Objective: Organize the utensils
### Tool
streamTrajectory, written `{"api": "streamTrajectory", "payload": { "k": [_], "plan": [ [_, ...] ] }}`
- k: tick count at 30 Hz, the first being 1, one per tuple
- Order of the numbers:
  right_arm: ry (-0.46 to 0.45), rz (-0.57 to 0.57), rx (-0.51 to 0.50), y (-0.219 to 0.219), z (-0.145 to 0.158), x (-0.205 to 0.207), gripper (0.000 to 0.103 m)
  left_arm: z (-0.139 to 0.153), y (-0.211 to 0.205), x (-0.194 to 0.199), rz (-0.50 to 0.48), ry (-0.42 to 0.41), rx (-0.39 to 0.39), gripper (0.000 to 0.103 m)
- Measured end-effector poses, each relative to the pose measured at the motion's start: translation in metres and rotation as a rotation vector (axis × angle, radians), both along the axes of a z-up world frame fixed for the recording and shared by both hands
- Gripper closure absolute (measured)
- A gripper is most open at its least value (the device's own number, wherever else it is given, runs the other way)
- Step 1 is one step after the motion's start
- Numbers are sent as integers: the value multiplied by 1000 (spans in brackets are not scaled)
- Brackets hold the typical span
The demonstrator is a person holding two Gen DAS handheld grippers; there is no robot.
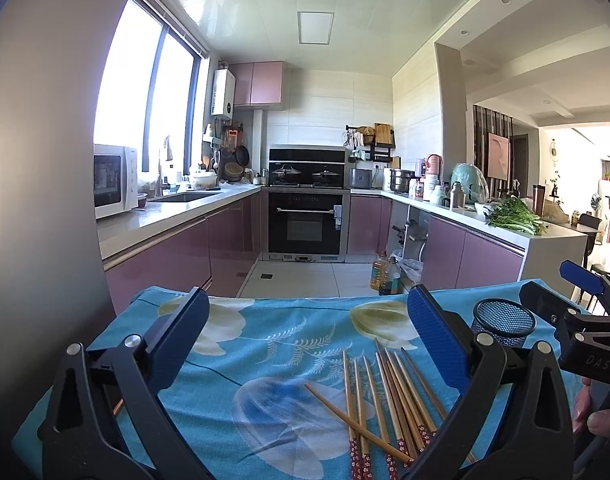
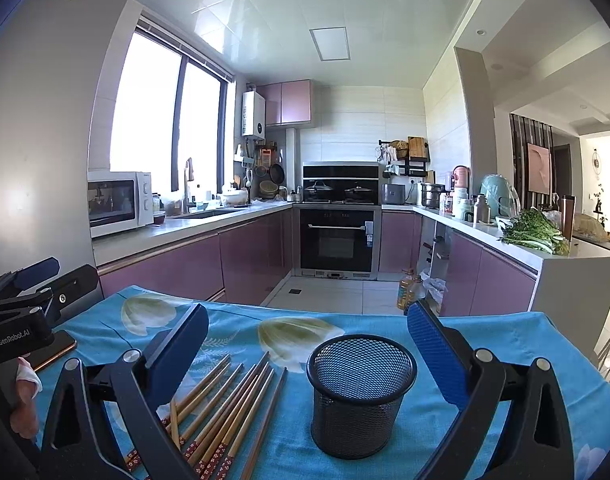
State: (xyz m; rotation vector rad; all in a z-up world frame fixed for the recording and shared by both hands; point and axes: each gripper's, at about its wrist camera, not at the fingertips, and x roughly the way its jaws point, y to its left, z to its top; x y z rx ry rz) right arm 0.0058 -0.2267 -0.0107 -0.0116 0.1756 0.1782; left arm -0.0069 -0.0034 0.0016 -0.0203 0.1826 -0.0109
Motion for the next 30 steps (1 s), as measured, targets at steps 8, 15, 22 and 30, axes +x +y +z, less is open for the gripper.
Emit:
{"api": "streamTrajectory", "payload": {
  "k": [8,15,22,30],
  "plan": [
    [-1,2,3,0,-2,-1,7,1,0,1,-2,-1,1,5],
    [0,0,4,0,-2,-1,7,1,-2,1,-1,-3,3,5],
    [-1,1,5,0,-2,-1,7,1,-2,0,-1,-2,4,5],
    [-2,0,5,0,-2,-1,7,0,-4,1,-1,0,5,5]
  ]
}}
